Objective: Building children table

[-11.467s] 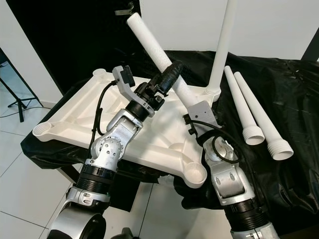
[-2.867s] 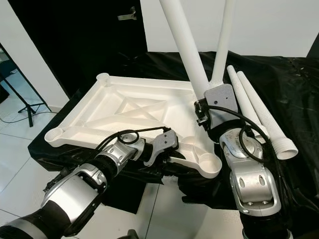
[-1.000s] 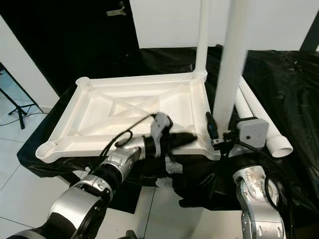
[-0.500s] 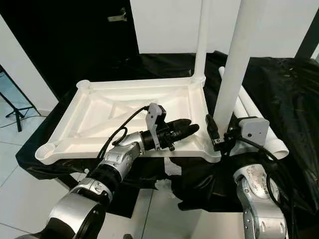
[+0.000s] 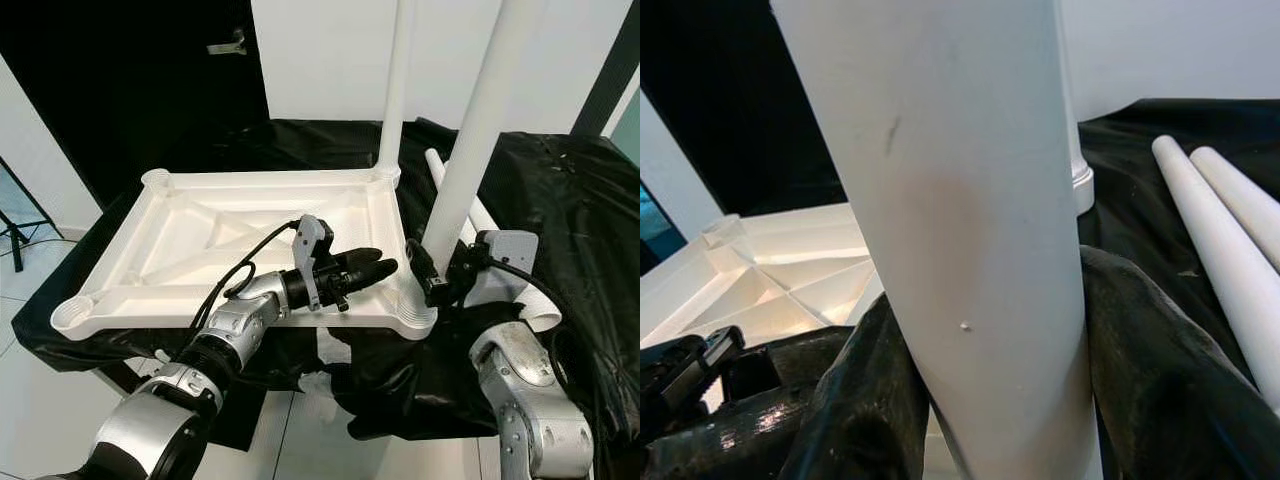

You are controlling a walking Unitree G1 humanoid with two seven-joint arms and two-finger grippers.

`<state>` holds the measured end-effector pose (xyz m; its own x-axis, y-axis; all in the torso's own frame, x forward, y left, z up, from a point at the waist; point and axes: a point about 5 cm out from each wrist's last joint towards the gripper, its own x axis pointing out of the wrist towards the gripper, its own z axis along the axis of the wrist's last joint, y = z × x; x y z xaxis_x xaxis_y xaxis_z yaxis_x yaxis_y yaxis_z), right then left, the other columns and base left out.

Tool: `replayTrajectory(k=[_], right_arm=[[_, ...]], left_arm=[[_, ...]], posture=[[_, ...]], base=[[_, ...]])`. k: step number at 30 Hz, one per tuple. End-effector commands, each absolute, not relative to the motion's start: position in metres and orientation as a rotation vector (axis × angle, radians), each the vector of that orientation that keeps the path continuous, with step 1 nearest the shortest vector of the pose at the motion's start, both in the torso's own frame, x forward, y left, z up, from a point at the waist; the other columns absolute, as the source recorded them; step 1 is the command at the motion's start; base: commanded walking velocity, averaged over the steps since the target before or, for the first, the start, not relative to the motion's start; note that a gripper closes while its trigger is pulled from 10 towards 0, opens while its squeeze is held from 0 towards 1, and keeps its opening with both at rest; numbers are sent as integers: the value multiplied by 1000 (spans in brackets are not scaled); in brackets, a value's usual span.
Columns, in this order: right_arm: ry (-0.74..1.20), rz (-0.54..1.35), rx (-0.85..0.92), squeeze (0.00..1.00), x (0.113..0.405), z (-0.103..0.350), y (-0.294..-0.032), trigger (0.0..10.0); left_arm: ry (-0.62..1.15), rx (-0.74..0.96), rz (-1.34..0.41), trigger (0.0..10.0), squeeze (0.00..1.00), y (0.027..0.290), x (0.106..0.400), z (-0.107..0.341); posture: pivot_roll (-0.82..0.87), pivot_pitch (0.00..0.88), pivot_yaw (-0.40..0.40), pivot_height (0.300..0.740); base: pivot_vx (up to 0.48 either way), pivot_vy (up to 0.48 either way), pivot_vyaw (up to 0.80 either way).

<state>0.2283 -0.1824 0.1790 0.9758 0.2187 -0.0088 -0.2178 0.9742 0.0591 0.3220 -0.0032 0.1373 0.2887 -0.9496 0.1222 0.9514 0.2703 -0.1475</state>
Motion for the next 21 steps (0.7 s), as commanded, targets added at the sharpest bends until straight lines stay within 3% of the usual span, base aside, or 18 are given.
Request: replayTrajectory(k=[1, 5, 15, 21], right_arm=[[343, 302, 134, 0, 221, 127, -172, 10000], [299, 299, 61, 0, 218, 125, -172, 10000], [143, 123, 79, 0, 225, 130, -181, 10000], [85, 85, 69, 0, 230, 123, -174, 10000]], left_arm=[[-10, -196, -1368, 10000, 0, -2, 317, 136], [-24, -192, -1346, 10000, 0, -1, 316, 136], [-52, -209, -1318, 10000, 0, -4, 317, 138], [-53, -212, -1306, 10000, 0, -5, 316, 138]], posture=[[34, 0, 66, 740], [34, 0, 68, 740], [39, 0, 72, 740], [61, 0, 77, 740]], base=[[0, 0, 0], [0, 0, 0], [0, 0, 0], [0, 0, 0]])
